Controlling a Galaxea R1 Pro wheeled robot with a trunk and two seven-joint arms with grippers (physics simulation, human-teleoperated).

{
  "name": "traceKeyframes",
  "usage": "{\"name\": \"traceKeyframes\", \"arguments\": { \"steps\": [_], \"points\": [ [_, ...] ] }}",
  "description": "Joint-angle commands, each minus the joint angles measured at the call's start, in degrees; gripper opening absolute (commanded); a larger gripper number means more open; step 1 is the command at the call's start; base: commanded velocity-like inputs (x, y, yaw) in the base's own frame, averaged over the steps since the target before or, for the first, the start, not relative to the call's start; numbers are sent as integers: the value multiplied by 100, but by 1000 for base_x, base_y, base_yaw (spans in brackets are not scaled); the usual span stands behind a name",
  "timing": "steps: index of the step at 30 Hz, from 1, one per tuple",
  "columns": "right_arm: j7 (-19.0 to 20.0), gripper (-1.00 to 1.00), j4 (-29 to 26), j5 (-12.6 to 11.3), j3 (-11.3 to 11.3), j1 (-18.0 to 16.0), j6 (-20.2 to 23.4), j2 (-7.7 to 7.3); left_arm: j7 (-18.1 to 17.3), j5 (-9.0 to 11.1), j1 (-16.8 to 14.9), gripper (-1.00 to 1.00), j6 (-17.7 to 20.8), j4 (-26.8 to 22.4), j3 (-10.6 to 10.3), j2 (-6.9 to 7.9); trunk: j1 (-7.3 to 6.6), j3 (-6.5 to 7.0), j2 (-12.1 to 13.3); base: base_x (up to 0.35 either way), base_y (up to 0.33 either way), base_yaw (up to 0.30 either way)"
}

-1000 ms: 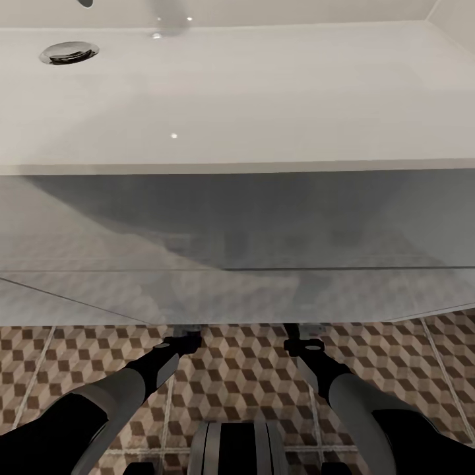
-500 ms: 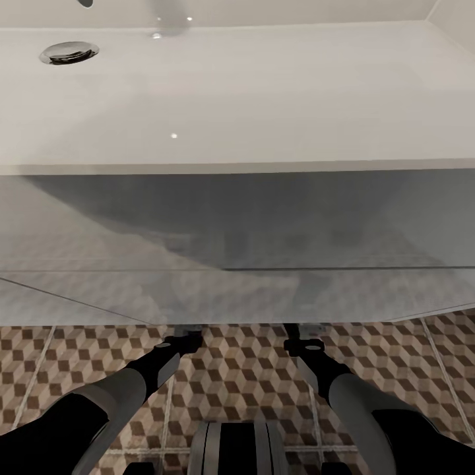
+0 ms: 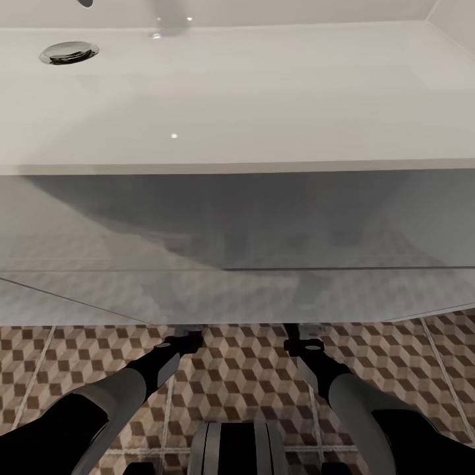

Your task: Take the four mousetraps from the cabinet in the bathroom and place them on the bathroom floor. Make sure all four end up on the same floor surface, and ensure that at least two of them are either under or directly next to the same bathroom sink.

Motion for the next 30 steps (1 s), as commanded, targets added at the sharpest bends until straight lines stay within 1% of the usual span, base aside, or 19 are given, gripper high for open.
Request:
{"name": "traceKeyframes", "arguments": {
  "steps": [1,3,4,30],
  "points": [
    [-18,100,-11,38,-12,1,40,2,27,40,-1,-100,17,-9,-50,2,-1,-3,-1,0,0,0],
    [-18,100,-11,38,-12,1,40,3,4,41,-1,-100,18,-9,-51,3,-1,-3,-1,0,0,0],
    [-18,100,-11,38,-11,1,40,2,-1,41,-1,100,18,-9,-49,4,-1,-3,-1,0,0,0],
    [-18,100,-11,38,-8,1,40,1,-29,24,-1,100,-39,-21,-26,-3,-1,-3,-1,0,0,0]
  ]
}}
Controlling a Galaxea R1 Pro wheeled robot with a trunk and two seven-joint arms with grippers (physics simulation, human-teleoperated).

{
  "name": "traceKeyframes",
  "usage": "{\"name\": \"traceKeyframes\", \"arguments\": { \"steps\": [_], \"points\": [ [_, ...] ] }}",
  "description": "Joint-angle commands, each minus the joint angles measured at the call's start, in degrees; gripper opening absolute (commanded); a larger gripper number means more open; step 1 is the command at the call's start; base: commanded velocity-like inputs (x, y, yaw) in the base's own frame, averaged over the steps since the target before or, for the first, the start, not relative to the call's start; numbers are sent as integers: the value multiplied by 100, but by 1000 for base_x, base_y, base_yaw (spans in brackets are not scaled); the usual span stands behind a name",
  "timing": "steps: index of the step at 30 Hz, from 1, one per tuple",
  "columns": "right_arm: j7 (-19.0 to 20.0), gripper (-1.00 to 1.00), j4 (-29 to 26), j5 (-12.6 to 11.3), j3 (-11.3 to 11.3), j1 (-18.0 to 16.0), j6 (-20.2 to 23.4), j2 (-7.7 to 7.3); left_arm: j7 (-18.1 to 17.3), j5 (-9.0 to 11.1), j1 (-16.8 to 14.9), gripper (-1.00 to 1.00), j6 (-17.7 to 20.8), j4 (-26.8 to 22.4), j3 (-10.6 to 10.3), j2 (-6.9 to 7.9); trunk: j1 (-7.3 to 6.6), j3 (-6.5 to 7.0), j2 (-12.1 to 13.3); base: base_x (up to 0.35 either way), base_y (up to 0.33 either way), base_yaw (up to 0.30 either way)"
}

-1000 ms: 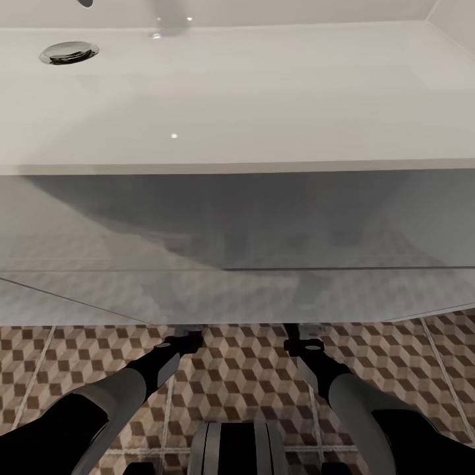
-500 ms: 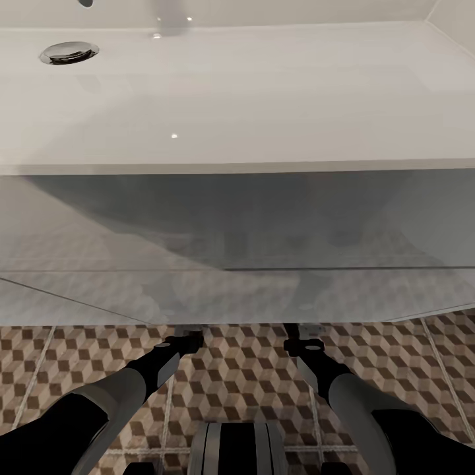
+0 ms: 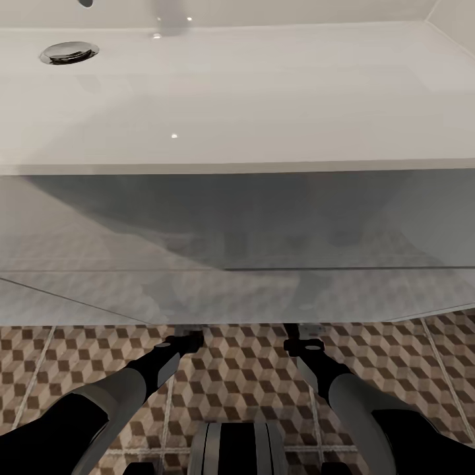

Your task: Take the four mousetraps from the cabinet in the bathroom and place them on the bathroom floor. Make sure all four end up on the same floor surface, and ensure that at least two of them are either under or directly next to the same bathroom sink.

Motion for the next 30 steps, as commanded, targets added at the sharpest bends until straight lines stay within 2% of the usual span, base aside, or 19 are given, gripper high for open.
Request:
{"name": "traceKeyframes", "arguments": {
  "steps": [1,24,30],
  "points": [
    [-18,100,-11,38,-13,0,40,2,28,48,-1,100,10,-7,-48,1,-1,-3,-1,0,0,0],
    [-18,100,-11,38,-12,0,40,0,58,13,8,100,-241,-81,-69,18,-1,-3,-1,0,0,0],
    [-18,100,-16,38,-12,0,40,0,82,20,8,100,-222,-82,-54,18,-1,-3,-1,-149,0,0]
  ]
}}
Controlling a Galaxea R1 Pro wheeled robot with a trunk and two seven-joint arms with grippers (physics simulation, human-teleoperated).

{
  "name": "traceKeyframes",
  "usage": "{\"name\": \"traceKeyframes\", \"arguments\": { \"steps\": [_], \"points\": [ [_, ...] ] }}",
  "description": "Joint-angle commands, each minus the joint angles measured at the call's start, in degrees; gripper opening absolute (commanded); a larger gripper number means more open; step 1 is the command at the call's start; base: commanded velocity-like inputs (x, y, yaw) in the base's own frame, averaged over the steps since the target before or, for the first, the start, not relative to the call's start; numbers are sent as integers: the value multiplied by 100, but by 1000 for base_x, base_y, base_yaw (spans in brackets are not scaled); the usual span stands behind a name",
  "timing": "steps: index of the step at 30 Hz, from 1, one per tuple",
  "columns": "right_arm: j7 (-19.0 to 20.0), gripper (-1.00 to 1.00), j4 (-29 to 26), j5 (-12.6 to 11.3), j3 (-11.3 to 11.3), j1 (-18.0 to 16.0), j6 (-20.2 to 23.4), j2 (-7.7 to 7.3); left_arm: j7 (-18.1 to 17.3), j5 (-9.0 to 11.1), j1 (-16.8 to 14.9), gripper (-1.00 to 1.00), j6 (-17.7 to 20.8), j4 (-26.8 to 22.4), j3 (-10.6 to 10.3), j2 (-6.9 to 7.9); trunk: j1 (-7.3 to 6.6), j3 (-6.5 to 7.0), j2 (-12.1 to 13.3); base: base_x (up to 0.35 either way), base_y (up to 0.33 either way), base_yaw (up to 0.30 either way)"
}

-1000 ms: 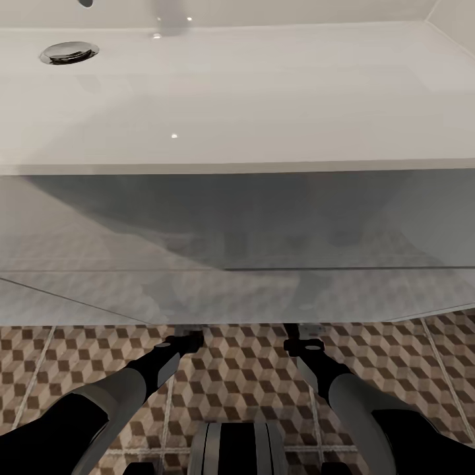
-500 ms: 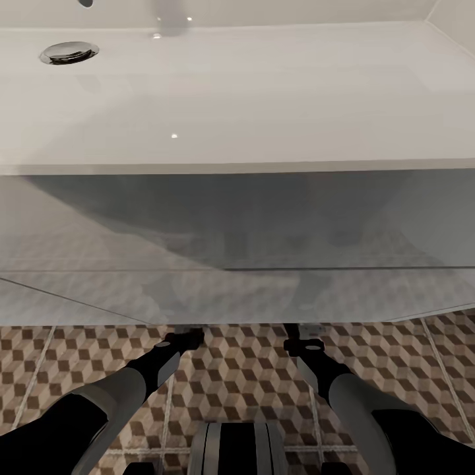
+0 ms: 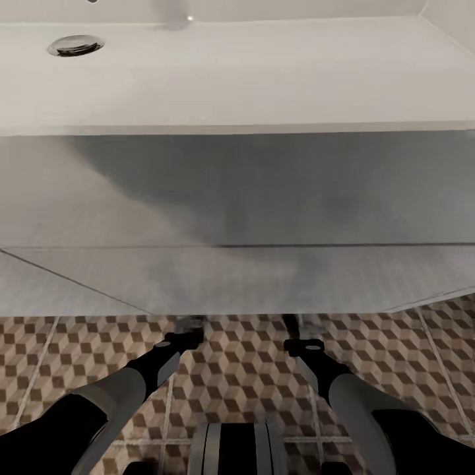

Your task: Take the four mousetraps from the cabinet in the bathroom and place them on the bathroom floor. Make sure all four end up on the same floor surface, and ensure that at least two of them are either under or directly next to the same bathroom sink.

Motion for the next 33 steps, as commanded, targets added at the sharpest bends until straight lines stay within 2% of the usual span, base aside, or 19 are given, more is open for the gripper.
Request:
{"name": "traceKeyframes", "arguments": {
  "steps": [1,33],
  "points": [
    [-18,100,-10,38,-13,1,40,2,29,49,-2,100,-8,1,-46,0,-3,-3,-1,-261,0,0],
    [-18,100,-33,46,-13,1,31,13,33,65,-2,100,6,9,-50,4,-3,-3,-1,-334,0,0]
  ]
}}
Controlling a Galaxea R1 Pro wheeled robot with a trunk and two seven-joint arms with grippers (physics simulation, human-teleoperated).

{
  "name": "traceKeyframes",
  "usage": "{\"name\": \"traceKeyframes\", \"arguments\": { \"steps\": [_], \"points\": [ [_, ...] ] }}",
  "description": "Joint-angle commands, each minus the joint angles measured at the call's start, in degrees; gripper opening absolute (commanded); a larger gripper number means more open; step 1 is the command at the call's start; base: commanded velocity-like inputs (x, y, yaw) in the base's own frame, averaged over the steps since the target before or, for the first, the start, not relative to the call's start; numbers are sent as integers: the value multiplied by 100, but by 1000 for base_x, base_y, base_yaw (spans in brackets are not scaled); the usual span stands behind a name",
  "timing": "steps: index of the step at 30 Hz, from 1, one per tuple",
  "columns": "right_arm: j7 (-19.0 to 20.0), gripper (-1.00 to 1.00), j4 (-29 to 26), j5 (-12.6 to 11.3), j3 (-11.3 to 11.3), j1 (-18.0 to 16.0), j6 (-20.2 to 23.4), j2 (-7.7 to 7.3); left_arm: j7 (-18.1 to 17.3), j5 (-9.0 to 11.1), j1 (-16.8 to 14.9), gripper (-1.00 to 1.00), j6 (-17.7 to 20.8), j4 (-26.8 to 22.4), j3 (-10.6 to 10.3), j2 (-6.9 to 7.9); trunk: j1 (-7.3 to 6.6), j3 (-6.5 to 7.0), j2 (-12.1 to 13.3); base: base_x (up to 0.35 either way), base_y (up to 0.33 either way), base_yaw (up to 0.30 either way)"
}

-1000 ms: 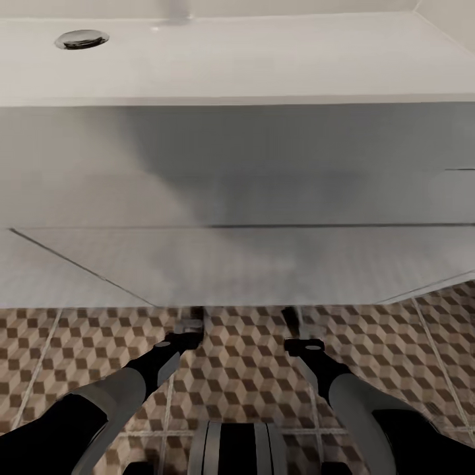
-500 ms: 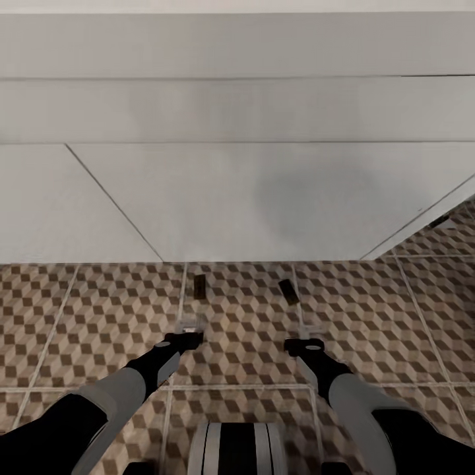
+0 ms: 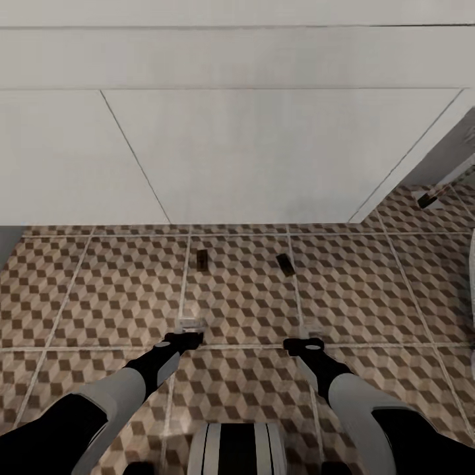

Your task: Take the four mousetraps from the cabinet in the bathroom and place them on the bathroom floor. Make sure all four end up on the same floor surface, and ensure that at least two of them are either under or directly next to the same bathroom sink.

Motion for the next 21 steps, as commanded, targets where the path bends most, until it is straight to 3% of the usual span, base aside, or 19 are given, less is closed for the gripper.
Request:
{"name": "traceKeyframes", "arguments": {
  "steps": [1,21],
  "points": [
    [-18,100,-14,39,-13,0,39,4,26,47,-2,100,-10,0,-50,1,-5,-3,-1,-346,0,0],
    [-21,100,-35,40,-4,0,48,18,26,48,-2,100,-12,0,-51,5,-5,-3,-1,-346,0,0]
  ]
}}
